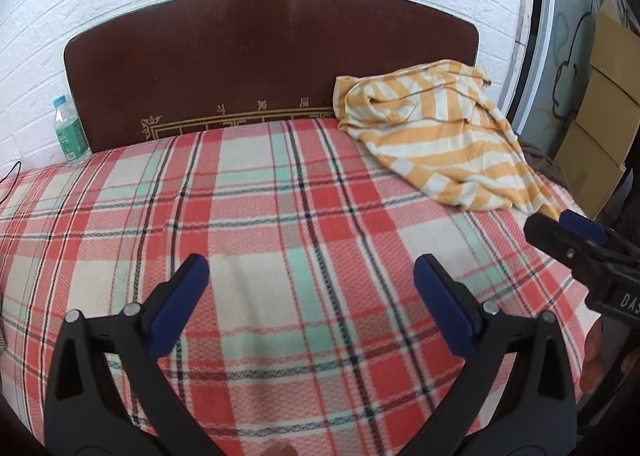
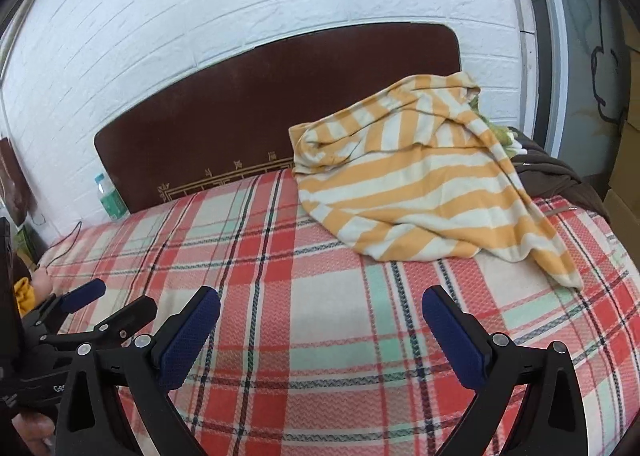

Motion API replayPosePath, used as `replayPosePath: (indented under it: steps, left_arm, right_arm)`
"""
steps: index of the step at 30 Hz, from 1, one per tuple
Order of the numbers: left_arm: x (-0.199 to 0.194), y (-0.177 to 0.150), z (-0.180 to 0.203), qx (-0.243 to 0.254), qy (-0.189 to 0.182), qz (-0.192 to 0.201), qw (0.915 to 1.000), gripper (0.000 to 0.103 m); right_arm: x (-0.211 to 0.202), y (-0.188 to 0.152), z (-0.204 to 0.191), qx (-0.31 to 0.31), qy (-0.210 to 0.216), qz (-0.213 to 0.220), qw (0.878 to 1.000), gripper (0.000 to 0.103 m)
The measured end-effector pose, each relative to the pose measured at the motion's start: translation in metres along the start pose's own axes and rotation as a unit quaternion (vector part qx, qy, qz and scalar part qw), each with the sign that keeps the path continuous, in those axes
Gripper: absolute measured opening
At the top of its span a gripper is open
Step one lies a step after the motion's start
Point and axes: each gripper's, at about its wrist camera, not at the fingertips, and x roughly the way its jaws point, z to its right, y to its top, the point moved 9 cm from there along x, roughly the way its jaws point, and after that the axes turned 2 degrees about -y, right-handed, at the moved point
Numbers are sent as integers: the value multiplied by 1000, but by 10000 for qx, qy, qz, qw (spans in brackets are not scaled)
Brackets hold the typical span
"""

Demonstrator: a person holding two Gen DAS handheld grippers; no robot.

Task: Fold clothes
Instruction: 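Move both grippers toward the crumpled orange-and-white striped shirt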

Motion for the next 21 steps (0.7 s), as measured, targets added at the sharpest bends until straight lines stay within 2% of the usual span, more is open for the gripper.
replayPosePath:
  steps: [8,12,21]
  left_arm:
    - [-4,22,23,-70,-166,122,9998,102]
    - [-2,29,30,-98,-215,209,9995,102]
    - [6,38,45,-61,-200,228,9995,102]
  right_arm:
    - [5,19,33,6,-34,-116,9999,103]
    - [-23,22,27,-253,-281,425,9984,103]
    - [-12,34,35,-315,-301,527,9977,103]
